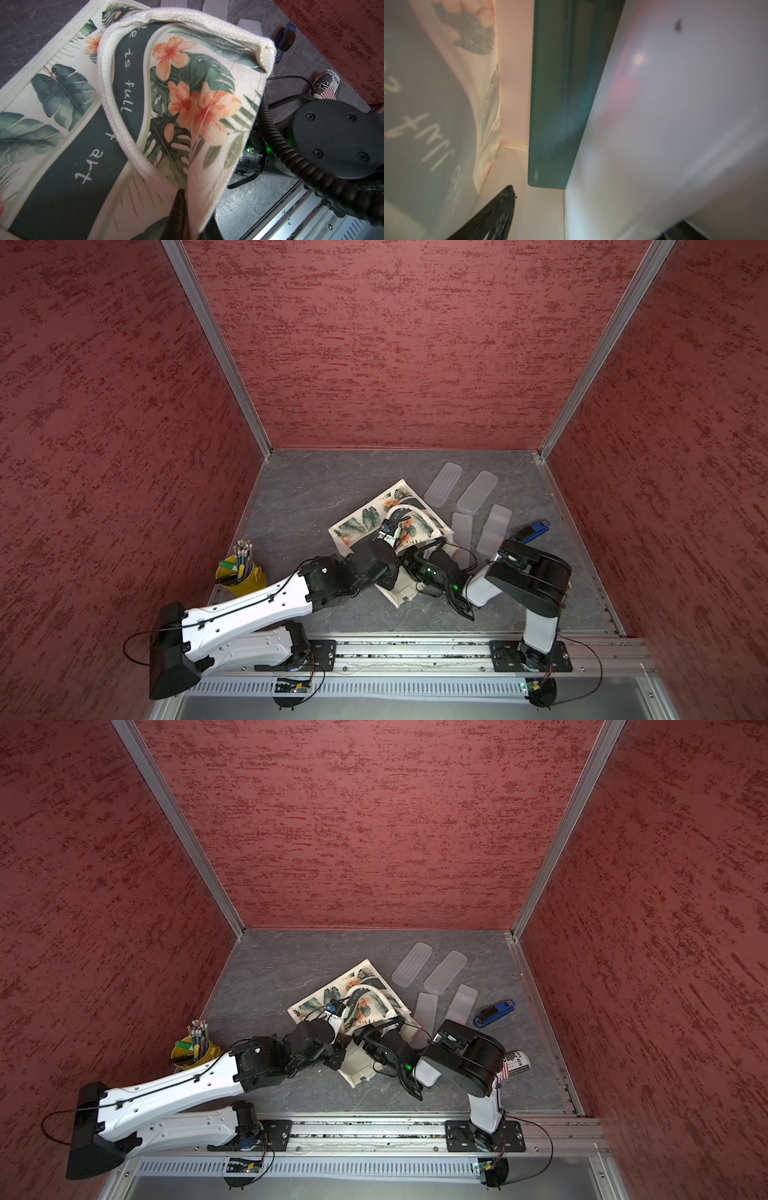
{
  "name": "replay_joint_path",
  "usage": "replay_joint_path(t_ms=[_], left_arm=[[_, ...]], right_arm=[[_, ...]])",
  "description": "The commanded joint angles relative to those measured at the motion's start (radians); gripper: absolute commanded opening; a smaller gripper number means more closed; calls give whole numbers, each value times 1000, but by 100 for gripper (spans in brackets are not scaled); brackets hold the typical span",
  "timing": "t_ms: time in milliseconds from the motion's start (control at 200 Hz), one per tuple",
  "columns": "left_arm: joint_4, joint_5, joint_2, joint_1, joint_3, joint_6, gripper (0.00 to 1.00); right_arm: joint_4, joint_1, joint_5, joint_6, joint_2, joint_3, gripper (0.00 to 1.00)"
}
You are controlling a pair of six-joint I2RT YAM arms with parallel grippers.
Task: Take out the pencil case from the canvas bag
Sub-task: Pick up the pencil case from the canvas bag.
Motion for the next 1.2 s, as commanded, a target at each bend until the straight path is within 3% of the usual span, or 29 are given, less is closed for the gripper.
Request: replay_joint_path(t_ms=[0, 205, 451, 661, 847, 1197], left_arm=[[83, 37, 4, -11, 38, 8, 0], [111, 46, -8, -10, 20, -1, 0], [106, 42, -1, -11, 24, 2, 0], [121, 46, 11, -10, 38, 14, 0], [140, 50, 37, -9, 46, 26, 0], [150, 34, 56, -5, 52, 37, 0]], right_arm=[[-41, -1, 58, -23, 19, 33, 92], [52, -3, 42, -154, 46, 56, 86], [-20, -1, 40, -205, 28, 107, 71], [17, -1, 25, -211, 54, 126, 44], [40, -3, 27, -252, 46, 113, 27], [152, -35, 0, -173, 43, 1, 27]])
